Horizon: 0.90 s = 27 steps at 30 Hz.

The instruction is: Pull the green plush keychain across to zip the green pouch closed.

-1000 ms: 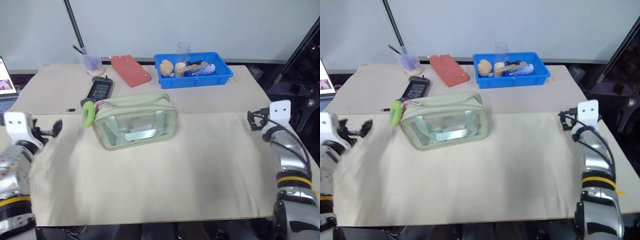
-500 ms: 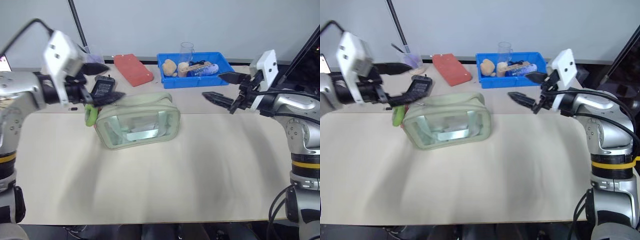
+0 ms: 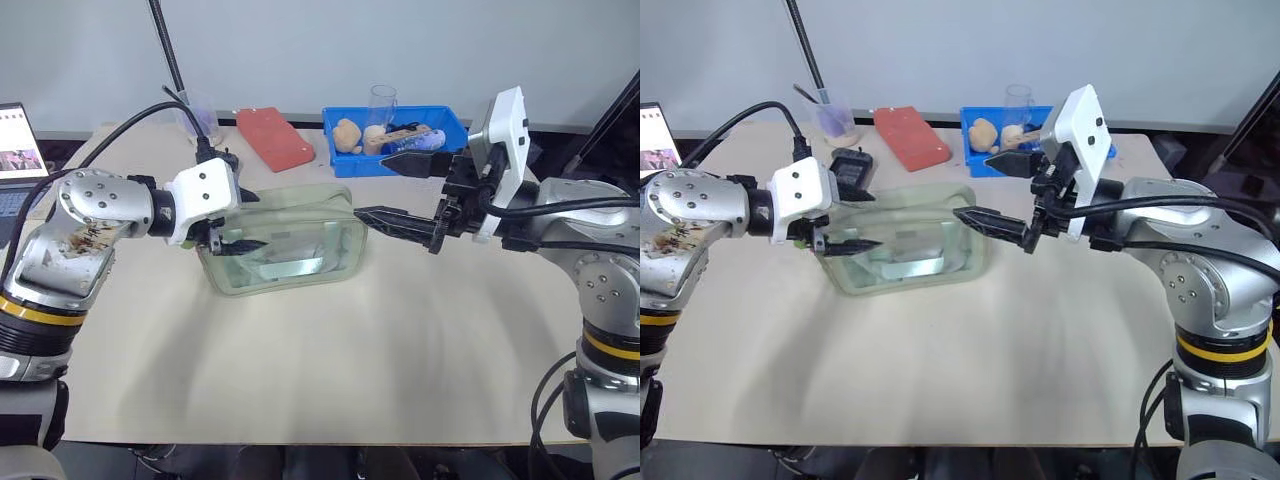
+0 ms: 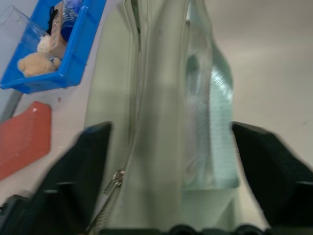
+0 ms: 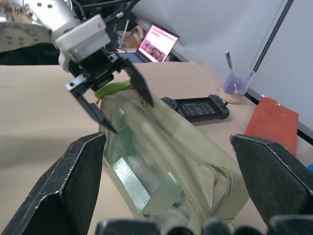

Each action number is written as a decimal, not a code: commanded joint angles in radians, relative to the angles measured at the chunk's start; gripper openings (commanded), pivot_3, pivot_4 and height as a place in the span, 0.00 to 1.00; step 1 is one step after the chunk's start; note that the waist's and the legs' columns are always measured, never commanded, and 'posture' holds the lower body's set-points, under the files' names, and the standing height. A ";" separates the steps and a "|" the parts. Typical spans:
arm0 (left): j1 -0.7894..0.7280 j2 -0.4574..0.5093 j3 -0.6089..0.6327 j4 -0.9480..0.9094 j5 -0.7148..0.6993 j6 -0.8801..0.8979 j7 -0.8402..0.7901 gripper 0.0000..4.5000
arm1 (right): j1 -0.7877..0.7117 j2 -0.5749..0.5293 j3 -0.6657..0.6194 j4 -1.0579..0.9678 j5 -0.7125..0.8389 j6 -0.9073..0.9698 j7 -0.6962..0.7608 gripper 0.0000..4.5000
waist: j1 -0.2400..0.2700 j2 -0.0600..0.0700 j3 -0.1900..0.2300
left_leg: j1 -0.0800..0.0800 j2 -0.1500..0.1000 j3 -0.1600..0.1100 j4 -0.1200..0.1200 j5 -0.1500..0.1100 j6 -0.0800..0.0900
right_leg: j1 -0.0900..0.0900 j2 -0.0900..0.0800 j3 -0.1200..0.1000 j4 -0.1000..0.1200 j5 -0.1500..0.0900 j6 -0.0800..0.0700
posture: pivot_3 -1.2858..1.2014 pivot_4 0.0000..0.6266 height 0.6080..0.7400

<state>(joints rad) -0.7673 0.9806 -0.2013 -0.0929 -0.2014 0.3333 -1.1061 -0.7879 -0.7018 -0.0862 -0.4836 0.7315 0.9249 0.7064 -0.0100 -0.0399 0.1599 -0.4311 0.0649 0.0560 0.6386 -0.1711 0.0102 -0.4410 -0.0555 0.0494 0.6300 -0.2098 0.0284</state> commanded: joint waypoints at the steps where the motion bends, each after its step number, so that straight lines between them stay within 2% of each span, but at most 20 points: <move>1: -0.028 -0.004 -0.002 0.032 0.070 -0.081 -0.015 0.38 | -0.037 0.002 -0.009 -0.031 0.018 0.009 -0.031 1.00 | -0.001 0.000 0.000 | 0.000 0.000 0.000 0.000 0.000 0.000 | 0.000 0.000 0.000 0.000 0.000 0.000 | 0.52 0.24 1.00; 4: -0.031 -0.012 -0.003 0.047 0.092 -0.107 -0.036 0.08 | -0.036 -0.004 0.007 -0.033 0.001 -0.002 -0.031 1.00 | -0.001 0.000 0.000 | 0.000 0.000 0.000 0.000 0.000 0.000 | 0.000 0.000 0.000 0.000 0.000 0.000 | 0.52 0.24 1.00; 5: -0.034 -0.017 -0.002 0.050 0.096 -0.111 -0.040 0.01 | -0.035 -0.003 0.009 -0.032 0.000 -0.003 -0.032 1.00 | -0.001 0.000 0.000 | 0.000 0.000 0.000 0.000 0.000 0.000 | 0.000 0.000 0.000 0.001 0.000 0.001 | 0.52 0.24 1.00; 9: -0.084 -0.060 0.007 0.087 0.101 -0.172 -0.058 0.01 | -0.024 -0.022 0.025 -0.020 -0.016 -0.022 -0.013 1.00 | 0.002 0.000 0.000 | 0.000 0.000 0.000 0.000 0.000 0.000 | 0.000 0.000 -0.001 0.001 0.002 0.003 | 0.52 0.24 1.00; 17: -0.166 -0.117 -0.001 0.279 0.124 -0.486 -0.168 0.01 | -0.013 -0.059 0.014 -0.006 -0.025 -0.046 0.040 1.00 | 0.005 0.000 0.000 | -0.003 0.000 -0.001 0.003 0.000 0.001 | -0.001 0.000 -0.002 0.000 0.003 0.004 | 0.52 0.24 1.00; 27: -0.148 -0.139 0.005 0.317 0.120 -0.561 -0.243 0.01 | 0.026 -0.081 0.004 -0.006 -0.024 -0.064 0.067 1.00 | -0.001 0.000 0.000 | -0.004 0.001 -0.001 0.004 0.000 0.001 | -0.002 0.000 -0.002 0.001 0.003 0.005 | 0.52 0.24 1.00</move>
<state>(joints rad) -0.9021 0.8396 -0.2202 0.2388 -0.0730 -0.2132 -1.3535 -0.7624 -0.7686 -0.0491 -0.4775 0.7089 0.8876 0.7654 -0.0110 -0.0399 0.1599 -0.4355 0.0656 0.0547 0.6427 -0.1715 0.0111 -0.4426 -0.0554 0.0476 0.6313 -0.2070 0.0330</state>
